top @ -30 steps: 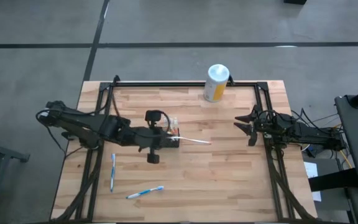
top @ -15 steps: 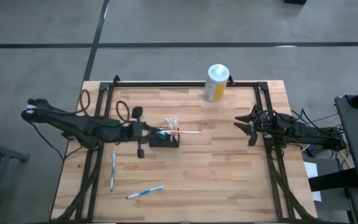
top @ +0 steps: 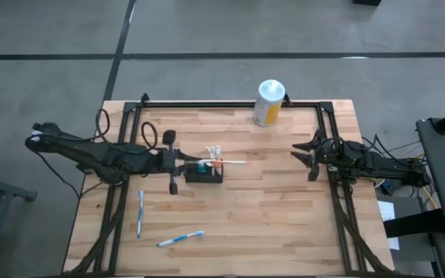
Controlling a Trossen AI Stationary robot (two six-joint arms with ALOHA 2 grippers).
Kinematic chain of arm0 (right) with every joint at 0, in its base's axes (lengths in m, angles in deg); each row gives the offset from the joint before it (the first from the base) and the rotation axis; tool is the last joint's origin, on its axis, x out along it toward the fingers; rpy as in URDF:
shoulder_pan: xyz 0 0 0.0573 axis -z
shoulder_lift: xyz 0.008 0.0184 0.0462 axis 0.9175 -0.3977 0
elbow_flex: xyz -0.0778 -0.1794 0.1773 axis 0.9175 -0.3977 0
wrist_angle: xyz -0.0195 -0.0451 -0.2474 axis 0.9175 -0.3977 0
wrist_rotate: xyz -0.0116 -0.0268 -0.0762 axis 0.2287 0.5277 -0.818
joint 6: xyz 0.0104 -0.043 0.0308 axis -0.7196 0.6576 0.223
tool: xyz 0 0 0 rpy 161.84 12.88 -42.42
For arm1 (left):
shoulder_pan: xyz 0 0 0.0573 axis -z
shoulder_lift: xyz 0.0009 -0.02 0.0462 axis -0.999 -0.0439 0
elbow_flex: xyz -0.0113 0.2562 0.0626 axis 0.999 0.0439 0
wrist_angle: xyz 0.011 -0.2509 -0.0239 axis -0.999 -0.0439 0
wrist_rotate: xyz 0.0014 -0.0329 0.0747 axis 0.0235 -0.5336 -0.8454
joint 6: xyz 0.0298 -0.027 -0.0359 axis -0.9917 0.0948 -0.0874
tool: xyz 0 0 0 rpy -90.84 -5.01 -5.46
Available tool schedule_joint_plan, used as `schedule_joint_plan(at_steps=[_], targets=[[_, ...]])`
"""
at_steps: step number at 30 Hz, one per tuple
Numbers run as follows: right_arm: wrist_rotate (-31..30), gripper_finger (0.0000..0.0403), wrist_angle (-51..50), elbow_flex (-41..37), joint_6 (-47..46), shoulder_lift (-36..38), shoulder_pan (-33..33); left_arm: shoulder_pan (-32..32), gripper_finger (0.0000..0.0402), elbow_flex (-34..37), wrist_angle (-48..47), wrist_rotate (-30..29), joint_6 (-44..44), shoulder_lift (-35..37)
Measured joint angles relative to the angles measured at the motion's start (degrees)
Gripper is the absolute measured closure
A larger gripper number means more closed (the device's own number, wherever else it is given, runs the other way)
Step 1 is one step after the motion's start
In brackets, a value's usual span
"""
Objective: Pick & Place toothbrushing station
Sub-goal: Put the orange toothbrush into the right section of the wire organizer
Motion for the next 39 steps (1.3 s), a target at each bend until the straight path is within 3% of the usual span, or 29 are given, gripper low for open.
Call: schedule_joint_plan(at_steps=[6,12,14,21,25,29,33,39], targets=[[-0.61,0.0271,0.00,0.00,11.37,0.00,0.00,-0.02,0.0362,-0.09,-0.15,0.17,8.07,0.00],[-0.91,0.0271,5.59,-0.01,10.83,-0.26,-0.03,-0.02,0.0362,-0.07,-0.16,-1.08,13.77,-0.24],[-0.15,0.0271,10.53,0.00,7.88,-0.61,-0.04,-0.02,0.0362,-0.07,-0.06,-2.46,14.50,-0.24],[0.44,0.0271,29.13,0.00,-16.19,-2.30,-0.04,-0.07,0.0362,-0.03,-0.08,-4.57,16.53,-0.30],[-3.63,0.0271,33.86,0.02,-18.72,-3.01,-0.04,-0.07,0.0362,-0.01,-0.11,-4.57,16.44,-0.52],[-3.20,0.0271,34.55,0.02,-19.69,-5.98,-0.04,-0.07,0.0362,0.01,-0.45,-4.56,16.39,-0.82],[-0.63,0.0271,35.95,0.67,-23.51,-12.99,-0.04,-0.04,0.0362,0.02,-1.21,-4.51,16.37,-0.85],[1.59,0.0271,36.48,8.17,-24.75,-26.33,-0.04,-0.04,0.0362,0.02,-2.65,-3.73,16.33,-0.85]])
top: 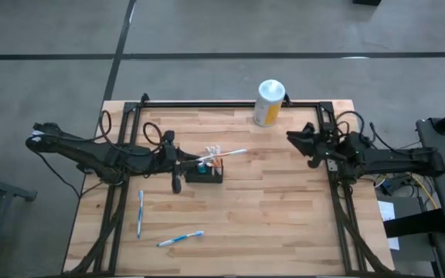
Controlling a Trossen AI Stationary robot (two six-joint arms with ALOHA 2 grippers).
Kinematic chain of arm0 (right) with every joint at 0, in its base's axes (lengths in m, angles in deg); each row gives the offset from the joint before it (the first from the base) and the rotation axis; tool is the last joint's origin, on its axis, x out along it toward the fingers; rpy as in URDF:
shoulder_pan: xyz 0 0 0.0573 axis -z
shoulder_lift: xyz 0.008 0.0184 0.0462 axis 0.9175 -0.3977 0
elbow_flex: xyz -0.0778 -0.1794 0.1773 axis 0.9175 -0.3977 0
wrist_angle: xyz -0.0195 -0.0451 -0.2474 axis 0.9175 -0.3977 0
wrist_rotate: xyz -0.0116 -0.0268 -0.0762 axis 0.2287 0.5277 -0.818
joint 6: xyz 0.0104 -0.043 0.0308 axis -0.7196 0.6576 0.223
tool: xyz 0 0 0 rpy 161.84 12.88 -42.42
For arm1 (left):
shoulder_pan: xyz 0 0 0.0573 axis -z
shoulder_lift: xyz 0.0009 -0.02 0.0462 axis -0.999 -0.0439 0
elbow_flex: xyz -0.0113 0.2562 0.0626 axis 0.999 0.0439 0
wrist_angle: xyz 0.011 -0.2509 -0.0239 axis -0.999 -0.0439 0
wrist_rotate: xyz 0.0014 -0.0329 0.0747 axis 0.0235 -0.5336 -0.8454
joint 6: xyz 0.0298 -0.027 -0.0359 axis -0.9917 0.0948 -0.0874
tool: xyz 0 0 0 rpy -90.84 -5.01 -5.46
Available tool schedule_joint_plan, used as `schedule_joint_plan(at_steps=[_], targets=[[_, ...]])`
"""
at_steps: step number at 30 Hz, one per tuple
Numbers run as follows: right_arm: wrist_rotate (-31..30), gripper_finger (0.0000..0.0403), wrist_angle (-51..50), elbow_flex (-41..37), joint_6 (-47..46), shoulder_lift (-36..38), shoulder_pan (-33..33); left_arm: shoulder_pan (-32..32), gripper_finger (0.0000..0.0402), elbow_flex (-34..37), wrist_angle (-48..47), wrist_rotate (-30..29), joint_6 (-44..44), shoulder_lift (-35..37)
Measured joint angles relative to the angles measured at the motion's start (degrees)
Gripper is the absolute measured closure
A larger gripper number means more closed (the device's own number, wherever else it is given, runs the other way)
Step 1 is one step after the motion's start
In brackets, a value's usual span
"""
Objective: Pick & Place toothbrushing station
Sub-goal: Put the orange toothbrush into the right section of the wire organizer
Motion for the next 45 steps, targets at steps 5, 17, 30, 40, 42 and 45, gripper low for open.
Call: schedule_joint_plan(at_steps=[5,17,30,40,42,45], targets=[[1.58,0.0271,-0.75,9.50,2.59,-13.78,0.02,0.02,0.0362,0.00,-0.34,0.24,-0.90,0.00],[7.62,0.0271,-10.82,24.91,20.58,-31.57,-2.75,0.02,0.0362,0.00,-4.57,0.28,-0.90,0.00],[7.88,0.0271,-10.62,26.78,25.31,-32.94,-5.49,0.02,0.0362,0.00,-5.01,0.18,-0.77,0.02],[9.54,0.0271,-10.78,30.19,26.58,-39.25,-5.51,-0.02,0.0362,0.00,-5.54,-0.65,-0.53,0.00],[11.10,0.0271,-10.85,31.32,27.12,-40.49,-5.52,-0.02,0.0362,0.00,-5.84,-0.71,0.04,0.00],[12.47,0.0271,-10.82,32.98,27.23,-41.36,-5.53,-0.02,0.0362,0.00,-6.76,-0.83,1.03,0.00]])
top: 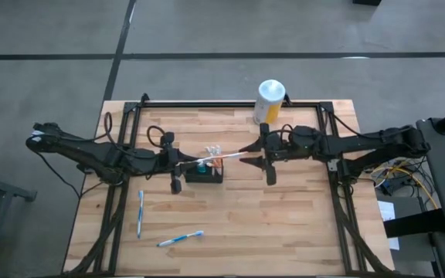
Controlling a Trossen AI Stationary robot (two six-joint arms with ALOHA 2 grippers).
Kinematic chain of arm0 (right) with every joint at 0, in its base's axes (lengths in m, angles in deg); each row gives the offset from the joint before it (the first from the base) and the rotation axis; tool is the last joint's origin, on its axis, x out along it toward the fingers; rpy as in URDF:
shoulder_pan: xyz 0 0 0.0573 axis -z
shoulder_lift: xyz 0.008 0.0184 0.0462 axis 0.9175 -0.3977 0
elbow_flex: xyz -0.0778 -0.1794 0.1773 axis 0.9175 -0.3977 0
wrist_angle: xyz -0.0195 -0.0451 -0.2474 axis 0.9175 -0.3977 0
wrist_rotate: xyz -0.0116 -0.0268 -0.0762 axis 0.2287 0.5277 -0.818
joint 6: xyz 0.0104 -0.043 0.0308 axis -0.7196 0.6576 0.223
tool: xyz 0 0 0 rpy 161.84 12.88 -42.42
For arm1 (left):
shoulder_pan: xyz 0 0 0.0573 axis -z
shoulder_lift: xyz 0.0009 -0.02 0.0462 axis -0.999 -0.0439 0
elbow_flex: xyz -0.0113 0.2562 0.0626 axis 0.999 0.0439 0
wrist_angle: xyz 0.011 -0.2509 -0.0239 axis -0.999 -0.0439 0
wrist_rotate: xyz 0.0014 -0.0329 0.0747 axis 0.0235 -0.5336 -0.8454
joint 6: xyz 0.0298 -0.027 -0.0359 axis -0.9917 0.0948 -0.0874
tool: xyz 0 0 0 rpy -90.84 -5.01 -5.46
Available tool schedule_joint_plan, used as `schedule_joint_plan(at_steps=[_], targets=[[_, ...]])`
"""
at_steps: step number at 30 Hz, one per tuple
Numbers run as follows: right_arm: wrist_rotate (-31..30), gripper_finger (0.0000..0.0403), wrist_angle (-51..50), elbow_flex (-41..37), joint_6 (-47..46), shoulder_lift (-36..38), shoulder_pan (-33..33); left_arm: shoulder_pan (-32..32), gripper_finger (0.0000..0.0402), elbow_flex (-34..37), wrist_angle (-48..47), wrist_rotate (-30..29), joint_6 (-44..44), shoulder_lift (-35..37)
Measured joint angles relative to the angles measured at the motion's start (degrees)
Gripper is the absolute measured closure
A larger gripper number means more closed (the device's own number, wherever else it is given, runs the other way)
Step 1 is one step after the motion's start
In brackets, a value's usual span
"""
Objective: Pick & Place toothbrushing station
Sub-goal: Put the orange toothbrush into the right section of the wire organizer
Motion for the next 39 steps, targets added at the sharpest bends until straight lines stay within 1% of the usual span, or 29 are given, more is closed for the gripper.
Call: schedule_joint_plan(at_steps=[9,13,17,25,28,39], targets=[[0.03,0.0271,-0.89,1.53,1.36,-0.32,0.02,0.01,0.0362,0.00,-0.64,0.27,0.87,0.00],[-0.01,0.0280,-3.07,2.09,1.31,-0.25,0.02,0.02,0.0362,0.00,-0.66,0.28,0.89,0.00],[-0.02,0.0303,-3.04,2.09,1.15,-0.22,0.02,0.07,0.0362,0.00,-0.74,0.29,0.91,0.00],[0.16,0.0368,-2.91,2.09,1.36,-0.22,0.02,0.04,0.0362,0.00,-0.99,0.31,0.93,0.00],[0.19,0.0382,-2.91,2.09,1.38,-0.20,0.00,0.00,0.0362,0.00,-0.99,0.31,0.89,0.00],[0.04,0.0382,-2.89,2.09,1.36,-0.18,0.00,0.02,0.0362,0.00,-0.91,-0.07,0.79,0.00]])
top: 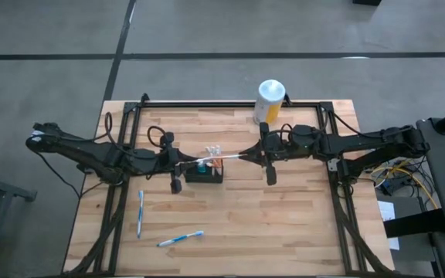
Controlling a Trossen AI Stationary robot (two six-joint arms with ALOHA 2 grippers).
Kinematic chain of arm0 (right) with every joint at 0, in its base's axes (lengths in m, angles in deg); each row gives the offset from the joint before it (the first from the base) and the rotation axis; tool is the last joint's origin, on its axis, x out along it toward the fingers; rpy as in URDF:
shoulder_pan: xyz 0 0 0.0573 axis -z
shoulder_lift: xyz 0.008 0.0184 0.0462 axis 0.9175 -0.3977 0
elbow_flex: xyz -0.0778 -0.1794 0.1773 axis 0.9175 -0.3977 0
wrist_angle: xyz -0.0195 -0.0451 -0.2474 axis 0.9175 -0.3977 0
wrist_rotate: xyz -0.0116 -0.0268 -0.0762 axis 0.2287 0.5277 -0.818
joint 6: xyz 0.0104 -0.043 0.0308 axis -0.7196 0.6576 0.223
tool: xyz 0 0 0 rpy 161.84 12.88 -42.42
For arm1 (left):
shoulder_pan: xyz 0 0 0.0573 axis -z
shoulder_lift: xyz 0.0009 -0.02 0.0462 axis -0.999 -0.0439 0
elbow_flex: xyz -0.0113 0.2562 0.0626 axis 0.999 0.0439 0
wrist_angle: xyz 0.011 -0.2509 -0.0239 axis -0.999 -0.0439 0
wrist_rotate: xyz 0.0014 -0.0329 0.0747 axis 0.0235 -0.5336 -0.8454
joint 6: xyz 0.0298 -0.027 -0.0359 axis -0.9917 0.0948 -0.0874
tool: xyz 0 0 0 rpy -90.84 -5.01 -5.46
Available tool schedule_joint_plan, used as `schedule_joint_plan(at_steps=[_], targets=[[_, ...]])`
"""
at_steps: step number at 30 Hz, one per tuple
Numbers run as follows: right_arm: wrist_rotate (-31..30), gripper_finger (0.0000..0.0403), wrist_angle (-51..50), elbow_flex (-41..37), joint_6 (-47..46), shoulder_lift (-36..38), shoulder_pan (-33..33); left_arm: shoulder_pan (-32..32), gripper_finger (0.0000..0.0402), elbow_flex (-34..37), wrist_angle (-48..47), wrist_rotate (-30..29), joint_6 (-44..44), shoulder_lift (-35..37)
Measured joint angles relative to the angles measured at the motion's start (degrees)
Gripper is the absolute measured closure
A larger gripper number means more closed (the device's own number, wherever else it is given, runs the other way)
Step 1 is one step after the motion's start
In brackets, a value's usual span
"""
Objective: Pick & Place toothbrushing station
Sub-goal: Put the orange toothbrush into the right section of the wire organizer
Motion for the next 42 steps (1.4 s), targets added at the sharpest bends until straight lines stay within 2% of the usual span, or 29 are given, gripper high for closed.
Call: schedule_joint_plan(at_steps=[7,20,25,35,39,42], targets=[[-0.44,0.0382,0.08,0.00,0.00,0.00,0.07,0.04,0.0347,0.00,0.53,-4.21,3.11,-0.04],[-0.33,0.0382,-0.07,0.00,0.02,0.02,0.04,0.02,0.0230,0.00,2.04,-4.71,3.62,-0.04],[-0.31,0.0382,0.56,0.00,0.06,0.04,0.04,0.03,0.0198,0.00,2.46,-3.96,3.62,0.12],[-0.11,0.0383,4.61,0.00,0.16,0.20,0.28,0.19,0.0203,1.40,4.11,-2.06,-2.38,2.41],[-0.11,0.0383,5.93,-0.02,0.17,0.20,0.33,0.20,0.0207,5.21,9.42,-2.14,-4.07,6.00],[-0.12,0.0383,8.48,-0.11,-0.04,0.20,0.33,0.20,0.0207,10.51,14.21,-4.46,-4.09,9.77]])
